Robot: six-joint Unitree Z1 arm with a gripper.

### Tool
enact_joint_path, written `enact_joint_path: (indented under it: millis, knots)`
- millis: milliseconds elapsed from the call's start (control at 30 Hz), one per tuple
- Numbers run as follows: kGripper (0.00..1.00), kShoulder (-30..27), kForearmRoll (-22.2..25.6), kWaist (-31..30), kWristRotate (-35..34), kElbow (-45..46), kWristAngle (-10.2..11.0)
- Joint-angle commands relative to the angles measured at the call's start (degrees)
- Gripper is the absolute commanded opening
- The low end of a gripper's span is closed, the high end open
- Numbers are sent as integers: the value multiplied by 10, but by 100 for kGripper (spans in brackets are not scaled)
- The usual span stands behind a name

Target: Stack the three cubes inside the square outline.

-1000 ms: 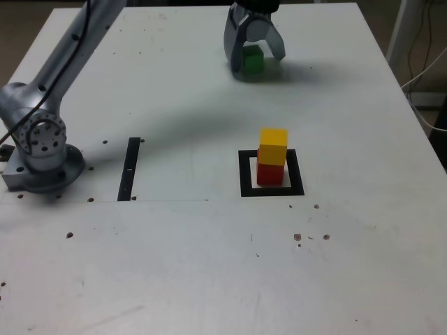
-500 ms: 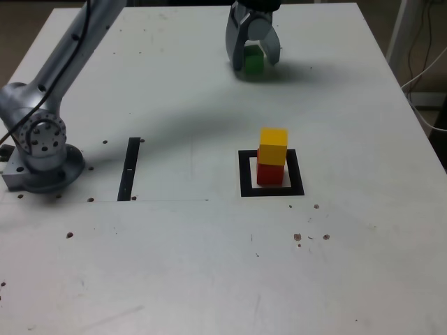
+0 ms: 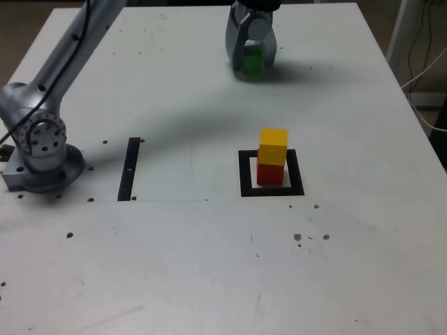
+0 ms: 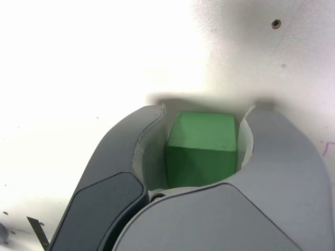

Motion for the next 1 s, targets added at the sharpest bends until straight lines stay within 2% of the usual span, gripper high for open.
enact_joint_path:
  millis: [0,433,967]
  knots:
    - [24,-23,2,-6,1,8,0]
    - [24,-124,13,-67,-3,81,-4]
    - [24,-233,16,-205,-63,197,-24]
